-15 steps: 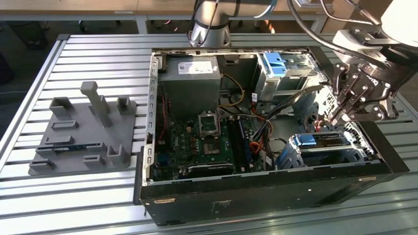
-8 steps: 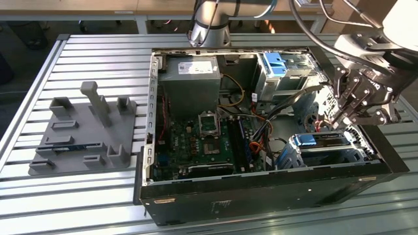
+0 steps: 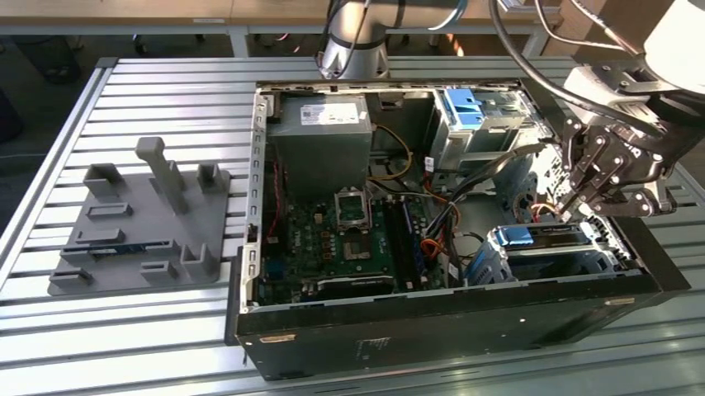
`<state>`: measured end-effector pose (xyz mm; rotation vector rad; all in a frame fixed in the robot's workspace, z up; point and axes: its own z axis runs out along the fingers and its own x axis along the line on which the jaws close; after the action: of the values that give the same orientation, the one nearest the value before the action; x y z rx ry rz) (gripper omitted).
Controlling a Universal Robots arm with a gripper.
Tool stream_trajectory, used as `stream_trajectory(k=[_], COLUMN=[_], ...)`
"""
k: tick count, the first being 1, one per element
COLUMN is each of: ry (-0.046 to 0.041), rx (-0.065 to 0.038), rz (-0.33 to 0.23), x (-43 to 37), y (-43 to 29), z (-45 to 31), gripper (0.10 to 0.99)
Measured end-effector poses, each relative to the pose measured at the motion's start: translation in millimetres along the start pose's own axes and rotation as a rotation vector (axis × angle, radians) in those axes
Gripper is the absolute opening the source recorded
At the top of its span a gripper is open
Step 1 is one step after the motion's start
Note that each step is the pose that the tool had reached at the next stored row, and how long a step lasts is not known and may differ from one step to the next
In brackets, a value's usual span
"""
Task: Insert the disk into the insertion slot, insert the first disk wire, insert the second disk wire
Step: 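Insert the first disk wire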
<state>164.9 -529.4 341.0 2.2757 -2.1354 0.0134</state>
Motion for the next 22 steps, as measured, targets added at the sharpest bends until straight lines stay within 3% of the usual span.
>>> stream_trajectory(k=[5,12,13,17,22], ry=[0.0005,0.0017,0.0110,0.0153,0.0162], rx=[0.001,0.014,0.015,0.017,0.034], rz=[0.000,0.006,0.006,0.009,0.018], x=[0.0,0.0,-1.3,-2.1,-3.0], y=[0.2,1.5,1.8,2.2,4.0], z=[0.7,2.3,2.4,2.3,0.4], gripper=[0.165,0.165,0.165,0.165,0.165])
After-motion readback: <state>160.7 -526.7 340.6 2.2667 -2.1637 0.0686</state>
